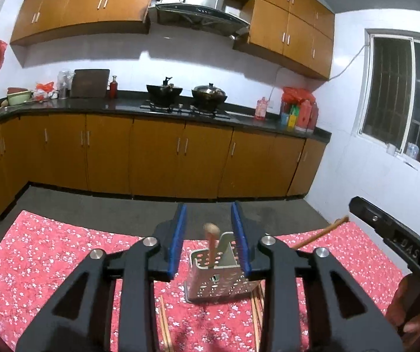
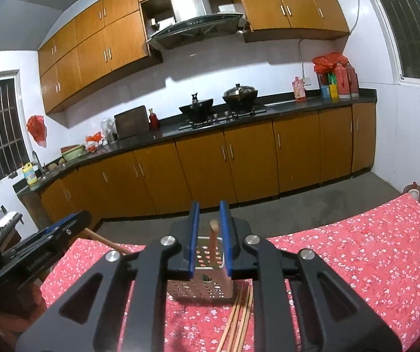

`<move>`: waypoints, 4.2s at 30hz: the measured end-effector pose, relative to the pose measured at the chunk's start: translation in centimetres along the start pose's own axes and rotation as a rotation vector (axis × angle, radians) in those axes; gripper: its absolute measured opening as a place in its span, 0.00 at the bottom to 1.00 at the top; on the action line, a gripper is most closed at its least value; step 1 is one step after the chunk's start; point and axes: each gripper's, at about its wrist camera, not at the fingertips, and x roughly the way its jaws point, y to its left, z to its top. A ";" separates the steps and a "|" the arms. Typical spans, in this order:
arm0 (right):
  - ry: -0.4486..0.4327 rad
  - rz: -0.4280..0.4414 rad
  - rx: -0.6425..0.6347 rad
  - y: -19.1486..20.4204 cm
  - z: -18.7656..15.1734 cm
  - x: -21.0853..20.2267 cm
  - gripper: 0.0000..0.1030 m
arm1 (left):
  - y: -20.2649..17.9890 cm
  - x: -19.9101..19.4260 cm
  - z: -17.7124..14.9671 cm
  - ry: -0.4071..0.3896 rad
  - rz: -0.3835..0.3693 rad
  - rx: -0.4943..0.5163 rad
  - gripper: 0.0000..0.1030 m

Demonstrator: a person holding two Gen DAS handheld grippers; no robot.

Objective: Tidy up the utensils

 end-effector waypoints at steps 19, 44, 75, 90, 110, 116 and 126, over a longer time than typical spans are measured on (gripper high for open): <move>0.462 -0.102 0.119 -6.3 -16.4 3.2 0.22 | 6.9 -1.3 -10.7 0.210 0.175 -0.075 0.32; 0.529 -0.222 0.022 -6.6 -20.3 5.1 0.08 | 6.7 1.0 -20.6 0.478 0.112 -0.069 0.21; 0.488 -0.233 0.021 -7.9 -20.1 5.9 0.08 | 11.2 4.1 -19.7 0.477 0.262 -0.072 0.08; 0.487 -0.238 0.015 -7.9 -20.2 6.0 0.08 | 12.1 2.6 -19.6 0.466 0.233 -0.120 0.09; 0.488 -0.235 0.019 -7.9 -20.1 6.0 0.08 | 12.0 2.6 -19.6 0.466 0.231 -0.125 0.09; 0.494 -0.244 -0.009 -7.5 -20.4 5.3 0.10 | 11.0 1.7 -20.1 0.477 0.249 -0.074 0.09; 0.501 -0.213 0.016 -7.8 -20.1 4.3 0.08 | 10.5 1.1 -20.4 0.486 0.251 -0.049 0.08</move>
